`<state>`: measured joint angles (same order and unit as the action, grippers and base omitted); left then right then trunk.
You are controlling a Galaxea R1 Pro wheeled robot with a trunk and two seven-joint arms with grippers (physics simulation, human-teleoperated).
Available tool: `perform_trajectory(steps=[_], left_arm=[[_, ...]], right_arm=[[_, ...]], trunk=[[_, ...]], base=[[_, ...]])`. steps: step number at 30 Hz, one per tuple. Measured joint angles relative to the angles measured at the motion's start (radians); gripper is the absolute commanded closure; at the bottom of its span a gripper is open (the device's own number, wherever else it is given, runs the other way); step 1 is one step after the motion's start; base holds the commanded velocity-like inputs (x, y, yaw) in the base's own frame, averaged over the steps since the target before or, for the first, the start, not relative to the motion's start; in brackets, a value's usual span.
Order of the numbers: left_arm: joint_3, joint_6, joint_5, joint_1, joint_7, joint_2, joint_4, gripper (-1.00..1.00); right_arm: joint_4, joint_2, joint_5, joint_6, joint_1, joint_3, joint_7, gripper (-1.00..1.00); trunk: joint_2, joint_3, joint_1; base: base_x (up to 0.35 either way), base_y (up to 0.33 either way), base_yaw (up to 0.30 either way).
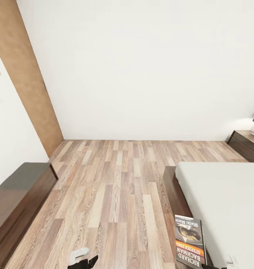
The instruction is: In the bedroom, move the book from the bed onto either nightstand, and place the two sandals side by side next to the bed.
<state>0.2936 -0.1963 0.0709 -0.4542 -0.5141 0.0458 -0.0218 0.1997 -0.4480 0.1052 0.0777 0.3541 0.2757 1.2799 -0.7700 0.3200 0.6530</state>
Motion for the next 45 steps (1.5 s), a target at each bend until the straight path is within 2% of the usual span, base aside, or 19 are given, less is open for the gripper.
perform_trajectory(steps=[10,22,45], left_arm=[[0.0,0.0,0.0,0.0,-0.001,0.0,0.0,-1.0],[0.0,0.0,0.0,0.0,0.0,0.0,0.0,-1.0],[0.0,0.0,0.0,0.0,0.0,0.0,0.0,-1.0]], right_arm=[[0.0,-0.001,0.0,0.0,0.0,0.0,0.0,1.0],[0.0,0.0,0.0,0.0,0.0,0.0,0.0,1.0],[0.0,-0.001,0.0,0.0,0.0,0.001,0.0,1.0]], trunk=[[0.0,-0.012,0.0],[0.0,-0.019,0.0],[0.0,-0.055,0.0]], base=[[0.0,0.0,0.172],[0.0,0.0,0.006],[0.0,0.0,0.0]])
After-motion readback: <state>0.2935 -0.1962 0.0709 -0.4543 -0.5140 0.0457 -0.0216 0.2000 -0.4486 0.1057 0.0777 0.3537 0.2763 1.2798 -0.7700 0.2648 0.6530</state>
